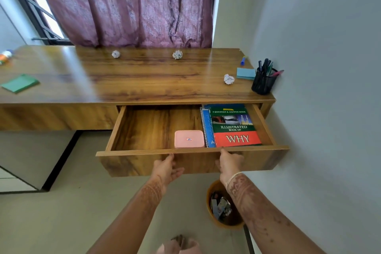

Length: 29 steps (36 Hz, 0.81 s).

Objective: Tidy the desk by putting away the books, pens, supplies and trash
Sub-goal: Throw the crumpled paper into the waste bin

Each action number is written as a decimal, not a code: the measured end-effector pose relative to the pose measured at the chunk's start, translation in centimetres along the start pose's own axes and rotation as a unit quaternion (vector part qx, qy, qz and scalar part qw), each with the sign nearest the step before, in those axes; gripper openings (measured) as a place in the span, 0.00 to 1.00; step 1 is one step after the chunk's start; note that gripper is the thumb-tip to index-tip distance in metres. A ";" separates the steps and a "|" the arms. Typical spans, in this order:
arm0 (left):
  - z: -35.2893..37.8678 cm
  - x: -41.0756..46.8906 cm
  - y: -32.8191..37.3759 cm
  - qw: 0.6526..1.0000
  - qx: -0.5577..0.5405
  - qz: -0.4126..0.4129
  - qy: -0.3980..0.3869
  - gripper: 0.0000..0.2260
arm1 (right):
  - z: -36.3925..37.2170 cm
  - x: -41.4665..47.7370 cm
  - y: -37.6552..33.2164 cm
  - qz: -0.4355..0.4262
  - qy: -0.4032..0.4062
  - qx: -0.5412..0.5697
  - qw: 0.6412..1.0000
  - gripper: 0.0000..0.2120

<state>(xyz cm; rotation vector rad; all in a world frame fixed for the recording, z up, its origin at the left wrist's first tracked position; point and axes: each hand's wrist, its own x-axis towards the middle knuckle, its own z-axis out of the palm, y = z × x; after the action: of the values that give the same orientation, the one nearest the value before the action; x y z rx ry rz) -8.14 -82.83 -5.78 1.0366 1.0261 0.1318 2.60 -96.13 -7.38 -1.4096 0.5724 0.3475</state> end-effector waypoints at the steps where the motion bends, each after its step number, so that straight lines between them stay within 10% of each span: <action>1: -0.1 0.3 0.3 1.000 -0.012 -0.008 0.004 0.19 | 0.0 -0.1 -0.4 0.006 -0.001 0.014 1.000 0.14; 29: 1.6 12.1 8.6 0.996 -0.029 -0.074 -0.047 0.16 | 7.8 9.0 -4.8 0.048 -0.035 0.047 0.997 0.19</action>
<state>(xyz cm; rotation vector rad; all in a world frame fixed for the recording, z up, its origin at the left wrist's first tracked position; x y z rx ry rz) 2.87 -72.72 -6.78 0.9030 1.0042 -0.0083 13.95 -90.09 -8.02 -1.2773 0.5926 0.4389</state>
